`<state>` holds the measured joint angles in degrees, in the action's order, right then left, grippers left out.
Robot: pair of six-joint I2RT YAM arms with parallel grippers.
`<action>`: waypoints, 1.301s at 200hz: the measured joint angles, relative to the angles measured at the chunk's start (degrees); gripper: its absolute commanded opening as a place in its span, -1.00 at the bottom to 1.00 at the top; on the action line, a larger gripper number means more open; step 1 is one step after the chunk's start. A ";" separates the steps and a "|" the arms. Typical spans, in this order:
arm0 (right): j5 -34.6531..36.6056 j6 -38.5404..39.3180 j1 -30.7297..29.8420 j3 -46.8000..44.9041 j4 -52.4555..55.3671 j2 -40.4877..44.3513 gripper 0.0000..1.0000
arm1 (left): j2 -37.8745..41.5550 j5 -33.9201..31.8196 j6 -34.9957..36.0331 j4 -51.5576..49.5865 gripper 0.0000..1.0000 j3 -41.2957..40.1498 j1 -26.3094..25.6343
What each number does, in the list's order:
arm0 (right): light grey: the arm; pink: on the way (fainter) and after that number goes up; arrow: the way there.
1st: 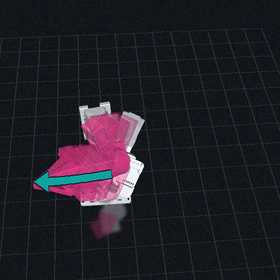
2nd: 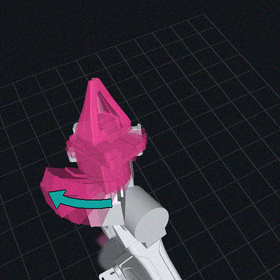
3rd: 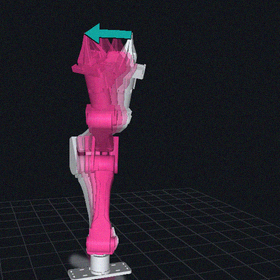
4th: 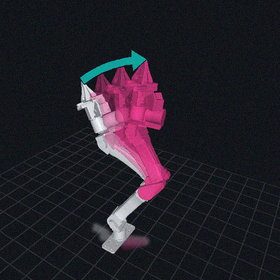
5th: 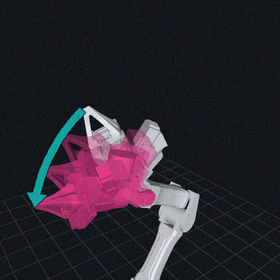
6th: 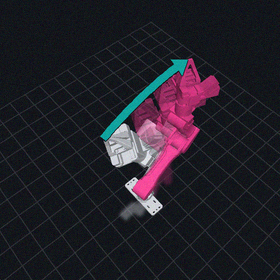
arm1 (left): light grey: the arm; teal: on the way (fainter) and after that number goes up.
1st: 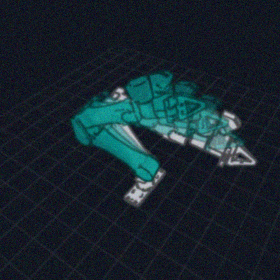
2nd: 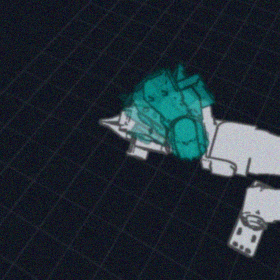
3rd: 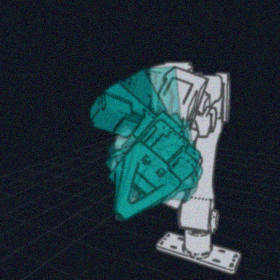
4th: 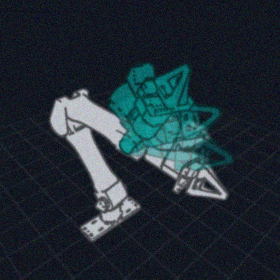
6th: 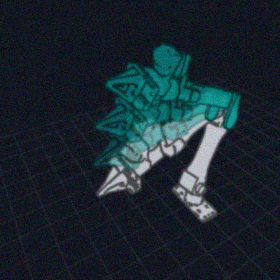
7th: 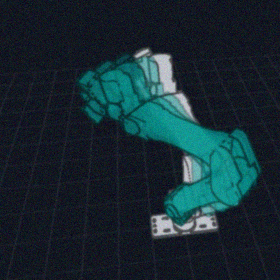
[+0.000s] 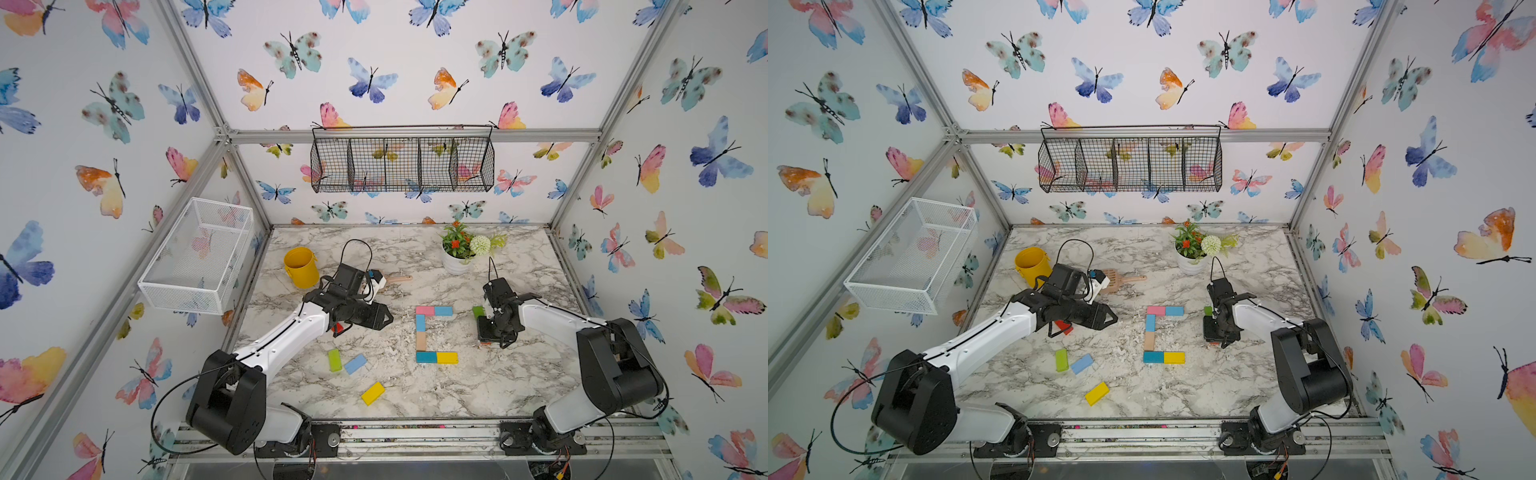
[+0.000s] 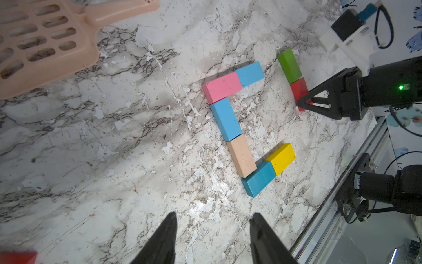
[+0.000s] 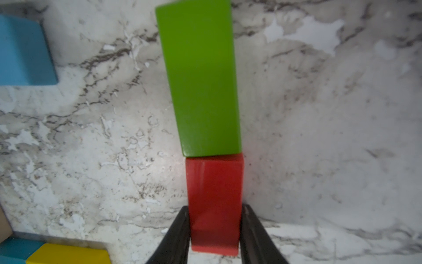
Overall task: Assemble the letter c with building blocks
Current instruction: Assemble the building block at the center of the board.
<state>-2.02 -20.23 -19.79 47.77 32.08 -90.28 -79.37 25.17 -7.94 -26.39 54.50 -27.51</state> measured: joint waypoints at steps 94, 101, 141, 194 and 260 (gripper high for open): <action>-0.04 1.49 0.00 1.70 0.52 -1.20 0.21 | 0.00 0.68 0.00 0.13 0.03 0.00 0.52; -0.07 1.46 0.00 1.66 0.57 -1.07 0.21 | 0.00 0.68 0.00 0.20 0.03 0.00 0.52; -0.74 0.92 0.26 1.66 1.07 2.80 0.22 | 0.00 0.61 -0.02 0.44 0.04 0.00 0.94; -5.27 -1.73 0.26 1.79 0.74 10.91 0.19 | 0.11 -3.80 -1.60 -0.13 0.09 0.00 1.05; -11.15 -2.56 0.26 1.77 -0.83 13.94 0.18 | 8.09 -13.73 -10.12 -7.17 0.12 -0.87 1.03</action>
<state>-13.17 -22.79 -19.53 49.54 31.24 -76.34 -71.29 11.44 -18.06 -33.56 53.63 -26.48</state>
